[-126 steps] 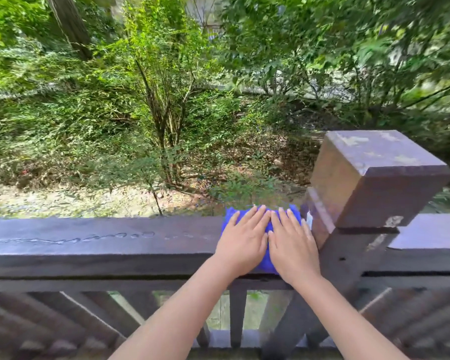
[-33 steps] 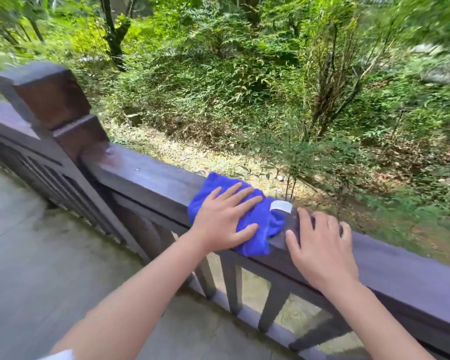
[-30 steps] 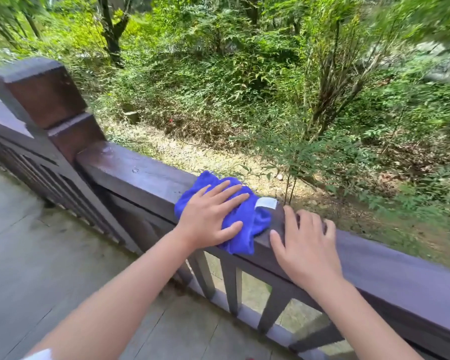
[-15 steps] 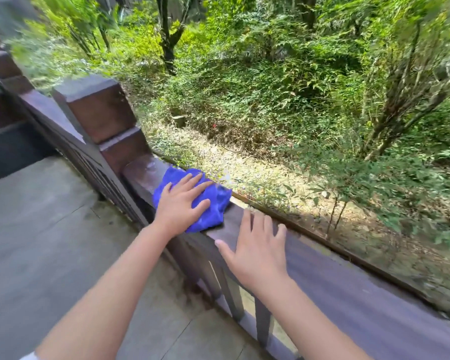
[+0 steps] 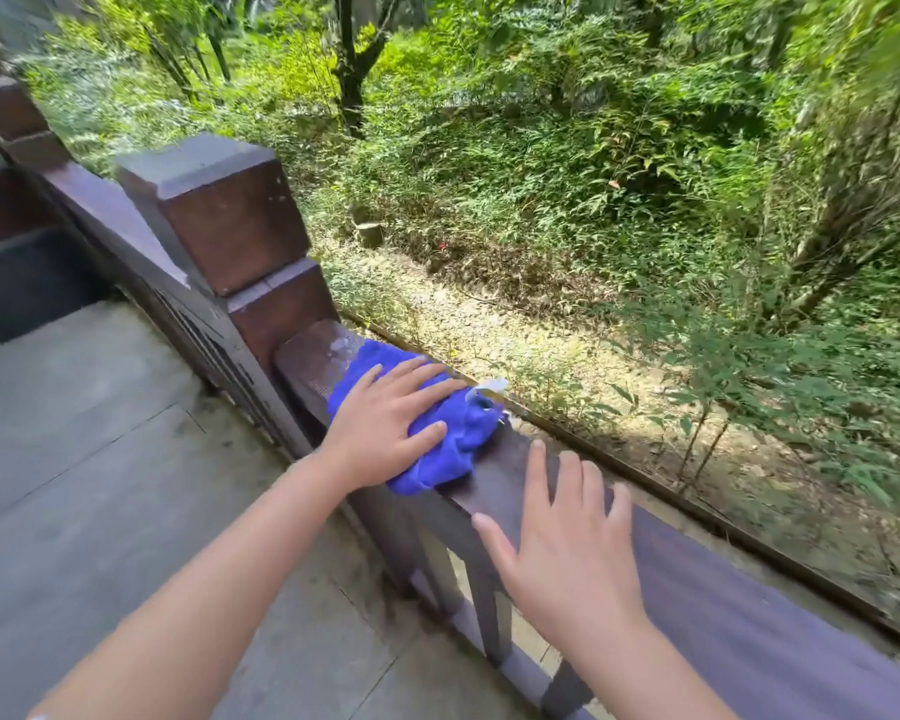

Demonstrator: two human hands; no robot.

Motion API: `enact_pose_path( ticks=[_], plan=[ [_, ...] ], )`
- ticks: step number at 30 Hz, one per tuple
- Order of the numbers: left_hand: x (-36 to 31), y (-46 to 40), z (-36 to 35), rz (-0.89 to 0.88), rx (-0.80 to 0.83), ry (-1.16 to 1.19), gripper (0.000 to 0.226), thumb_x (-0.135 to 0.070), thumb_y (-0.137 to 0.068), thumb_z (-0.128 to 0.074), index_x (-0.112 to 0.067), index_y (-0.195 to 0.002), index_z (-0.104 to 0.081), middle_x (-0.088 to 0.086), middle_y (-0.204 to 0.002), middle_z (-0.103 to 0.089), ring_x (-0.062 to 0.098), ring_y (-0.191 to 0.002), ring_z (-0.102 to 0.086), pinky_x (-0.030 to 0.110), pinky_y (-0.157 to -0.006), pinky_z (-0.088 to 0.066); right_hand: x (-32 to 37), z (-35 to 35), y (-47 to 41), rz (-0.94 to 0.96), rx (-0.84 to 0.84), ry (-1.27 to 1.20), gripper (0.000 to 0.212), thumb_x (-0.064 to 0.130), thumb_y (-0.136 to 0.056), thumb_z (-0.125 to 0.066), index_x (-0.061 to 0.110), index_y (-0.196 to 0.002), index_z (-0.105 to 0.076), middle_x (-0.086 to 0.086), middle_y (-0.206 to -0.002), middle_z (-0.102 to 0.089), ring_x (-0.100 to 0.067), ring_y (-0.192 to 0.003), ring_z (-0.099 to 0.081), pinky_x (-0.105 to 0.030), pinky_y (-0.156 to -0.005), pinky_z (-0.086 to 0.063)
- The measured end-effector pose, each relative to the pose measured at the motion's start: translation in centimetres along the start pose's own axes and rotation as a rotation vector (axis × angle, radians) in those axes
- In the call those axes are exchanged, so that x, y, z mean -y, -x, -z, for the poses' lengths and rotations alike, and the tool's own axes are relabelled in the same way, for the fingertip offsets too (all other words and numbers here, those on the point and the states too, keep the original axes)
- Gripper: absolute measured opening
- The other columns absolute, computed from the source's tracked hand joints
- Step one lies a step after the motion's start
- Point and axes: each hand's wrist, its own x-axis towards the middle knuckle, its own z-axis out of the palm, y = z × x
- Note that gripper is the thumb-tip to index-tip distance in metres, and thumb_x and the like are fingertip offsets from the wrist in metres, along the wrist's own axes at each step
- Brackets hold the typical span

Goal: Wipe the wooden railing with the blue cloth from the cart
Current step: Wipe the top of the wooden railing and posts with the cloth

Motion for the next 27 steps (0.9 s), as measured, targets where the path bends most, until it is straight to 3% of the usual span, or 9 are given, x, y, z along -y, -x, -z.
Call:
enact_pose_path(
  ticks=[4,7,10,12,14,19,23,25,27],
  plan=[
    [6.0,-2.3,1.3,0.073,0.068,-0.033,0.059,-0.059,-0.079,-0.025,-0.040,-0.133,-0.038,-0.004,-0.145,-0.037,0.013,-0.139,-0.022,0.055,-0.112,-0.011,3.3,-0.4,-2.5,-0.034,-0.007,0.006,0.088,0.063,-0.077,-0.008,0.006,-0.138,-0.033,-0.014,-0.117,-0.056,-0.034,-0.106,-0.050,-0.051,-0.094,-0.040],
    [9.2,-3.6,1.7,0.026,0.103,-0.073,0.059,-0.059,-0.080,-0.024,-0.041,-0.134,-0.036,-0.001,-0.152,-0.024,0.013,-0.143,-0.012,0.060,-0.113,0.002,6.1,-1.3,-4.7,-0.038,-0.007,0.020,0.083,0.063,-0.082,-0.011,0.007,-0.142,-0.019,-0.014,-0.124,-0.047,-0.033,-0.112,-0.043,-0.049,-0.100,-0.033],
    [12.3,-4.4,1.9,-0.076,0.112,-0.116,0.050,-0.053,-0.089,-0.032,-0.040,-0.137,-0.031,0.001,-0.157,-0.009,0.015,-0.145,-0.002,0.052,-0.116,0.003,8.5,-1.6,-6.5,-0.066,-0.001,0.018,0.084,0.064,-0.082,-0.011,0.008,-0.143,-0.016,-0.013,-0.128,-0.045,-0.033,-0.116,-0.040,-0.050,-0.101,-0.031],
    [14.0,-4.8,2.2,-0.120,0.086,-0.126,0.048,-0.043,-0.092,-0.039,-0.033,-0.138,-0.033,0.006,-0.155,-0.016,0.019,-0.144,-0.010,0.041,-0.116,-0.006,9.4,-1.6,-7.0,-0.110,-0.003,0.025,0.089,0.064,-0.075,0.000,0.009,-0.143,-0.020,-0.012,-0.127,-0.048,-0.032,-0.116,-0.042,-0.050,-0.101,-0.031],
    [14.6,-4.9,2.2,-0.112,0.039,-0.078,0.049,-0.042,-0.089,-0.040,-0.026,-0.136,-0.039,0.011,-0.151,-0.026,0.023,-0.142,-0.018,0.034,-0.115,-0.013,9.7,-1.5,-7.2,-0.140,-0.040,0.021,0.090,0.064,-0.074,-0.002,0.009,-0.141,-0.027,-0.013,-0.124,-0.052,-0.033,-0.113,-0.046,-0.051,-0.098,-0.034],
    [12.2,-3.8,0.8,0.134,-0.058,-0.047,0.055,-0.053,-0.085,-0.039,-0.031,-0.135,-0.039,0.008,-0.152,-0.028,0.024,-0.142,-0.014,0.042,-0.115,-0.017,9.7,-1.9,-7.3,-0.166,-0.002,0.043,0.087,0.066,-0.075,-0.001,0.014,-0.144,-0.016,-0.010,-0.133,-0.043,-0.029,-0.121,-0.036,-0.049,-0.103,-0.028],
    [7.5,-2.1,-0.3,0.344,-0.090,0.019,0.062,-0.057,-0.081,-0.034,-0.033,-0.138,-0.031,0.011,-0.155,-0.017,0.027,-0.144,-0.007,0.053,-0.114,-0.005,9.3,-1.9,-7.2,-0.141,-0.004,0.000,0.075,0.060,-0.085,-0.016,0.014,-0.144,-0.019,-0.010,-0.130,-0.045,-0.029,-0.119,-0.037,-0.047,-0.102,-0.028],
    [4.8,-1.3,-0.8,0.354,-0.094,0.026,0.064,-0.058,-0.081,-0.034,-0.031,-0.139,-0.030,0.014,-0.155,-0.016,0.028,-0.143,-0.008,0.056,-0.113,-0.004,8.7,-1.9,-7.1,-0.135,-0.015,-0.130,0.066,0.050,-0.088,-0.022,0.015,-0.144,-0.019,-0.010,-0.134,-0.044,-0.027,-0.122,-0.036,-0.045,-0.104,-0.025],
    [3.0,-0.8,-0.8,0.355,-0.082,0.031,0.066,-0.058,-0.081,-0.034,-0.029,-0.140,-0.028,0.016,-0.155,-0.014,0.029,-0.143,-0.007,0.057,-0.113,-0.004,7.8,-1.2,-7.0,-0.165,-0.018,-0.433,0.062,0.039,-0.087,-0.024,0.018,-0.145,-0.018,-0.009,-0.140,-0.041,-0.025,-0.128,-0.033,-0.042,-0.109,-0.020]
  ],
)
